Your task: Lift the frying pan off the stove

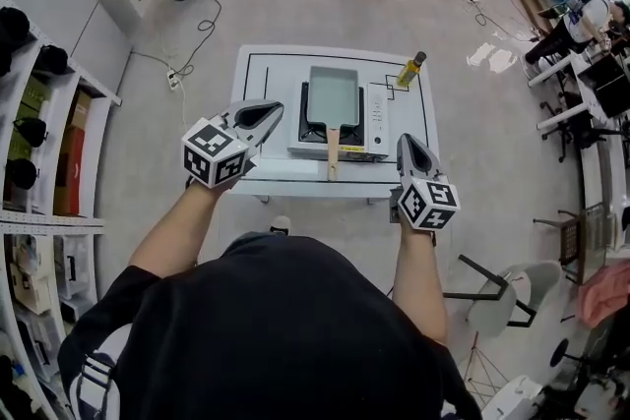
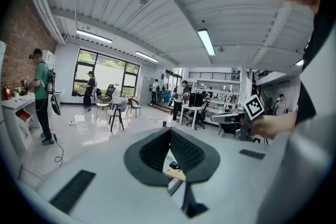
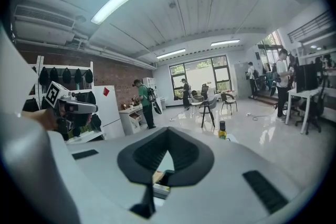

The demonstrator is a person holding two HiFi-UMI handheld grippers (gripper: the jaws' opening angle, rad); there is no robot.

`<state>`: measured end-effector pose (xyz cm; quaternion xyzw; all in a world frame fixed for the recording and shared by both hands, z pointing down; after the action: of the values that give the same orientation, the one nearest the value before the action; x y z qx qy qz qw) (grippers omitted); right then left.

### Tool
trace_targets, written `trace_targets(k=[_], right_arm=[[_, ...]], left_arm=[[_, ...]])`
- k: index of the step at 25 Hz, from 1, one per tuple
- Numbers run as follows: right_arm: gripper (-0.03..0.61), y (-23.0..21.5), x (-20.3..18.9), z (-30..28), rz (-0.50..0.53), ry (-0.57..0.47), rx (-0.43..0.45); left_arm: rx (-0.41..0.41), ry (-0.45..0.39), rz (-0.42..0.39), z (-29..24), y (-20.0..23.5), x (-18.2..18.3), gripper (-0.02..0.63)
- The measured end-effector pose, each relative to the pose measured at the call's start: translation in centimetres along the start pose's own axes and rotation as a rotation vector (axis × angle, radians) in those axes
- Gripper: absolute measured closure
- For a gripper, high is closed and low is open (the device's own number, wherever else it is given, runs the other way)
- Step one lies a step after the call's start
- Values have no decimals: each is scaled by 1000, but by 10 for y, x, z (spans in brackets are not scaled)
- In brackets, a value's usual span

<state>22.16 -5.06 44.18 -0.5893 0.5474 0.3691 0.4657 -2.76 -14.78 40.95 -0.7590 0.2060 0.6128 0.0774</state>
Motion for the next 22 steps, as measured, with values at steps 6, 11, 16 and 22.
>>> trace_targets(k=[6, 11, 16, 22], right_arm=[[575, 15, 8, -28, -12, -3, 4], [575, 32, 25, -43, -35, -39, 45], [574, 42, 35, -51, -26, -51, 40], [574, 48, 38, -64, -18, -43, 37]], left_arm=[[-37, 2, 16, -7, 35, -4, 604], [-62, -13, 20, -11, 57, 2, 604], [-87, -18, 18, -9, 68, 6, 604], [-99, -18, 27, -11, 82, 7, 604]])
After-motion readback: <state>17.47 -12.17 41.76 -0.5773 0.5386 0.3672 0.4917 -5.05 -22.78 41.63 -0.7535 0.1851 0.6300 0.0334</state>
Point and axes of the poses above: the fingertips, and each gripper's own axes: z backward along the fingers, y to its left, x out of its top, the point moved 1 cm from there along z, backward along the fingers
